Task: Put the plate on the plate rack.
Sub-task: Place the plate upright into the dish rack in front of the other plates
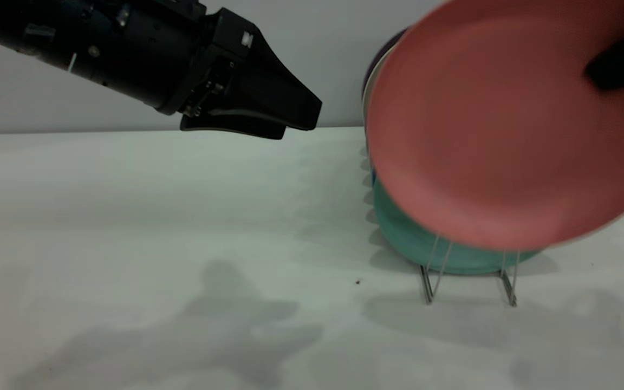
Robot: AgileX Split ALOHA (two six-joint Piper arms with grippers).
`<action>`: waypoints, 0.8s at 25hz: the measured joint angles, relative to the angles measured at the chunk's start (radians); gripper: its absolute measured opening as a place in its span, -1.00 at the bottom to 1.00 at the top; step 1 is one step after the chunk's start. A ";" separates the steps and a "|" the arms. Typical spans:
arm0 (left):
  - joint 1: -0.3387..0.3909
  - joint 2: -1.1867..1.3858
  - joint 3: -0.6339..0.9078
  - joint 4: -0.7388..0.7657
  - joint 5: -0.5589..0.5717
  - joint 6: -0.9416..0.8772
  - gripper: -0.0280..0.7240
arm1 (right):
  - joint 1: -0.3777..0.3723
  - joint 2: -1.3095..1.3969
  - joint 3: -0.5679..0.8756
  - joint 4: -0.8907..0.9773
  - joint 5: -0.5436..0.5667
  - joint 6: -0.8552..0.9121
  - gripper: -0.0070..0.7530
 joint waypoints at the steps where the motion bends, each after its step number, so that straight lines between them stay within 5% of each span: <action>1: 0.000 0.000 0.000 0.000 0.000 0.000 0.39 | 0.000 -0.010 -0.005 -0.008 -0.006 -0.009 -0.78; 12: 0.000 0.000 0.000 -0.045 -0.001 0.012 0.39 | 0.140 -0.001 -0.010 -0.019 -0.189 -0.169 -0.78; 20: 0.056 0.000 0.000 -0.047 -0.003 0.016 0.39 | 0.148 0.069 -0.010 -0.015 -0.246 -0.213 -0.78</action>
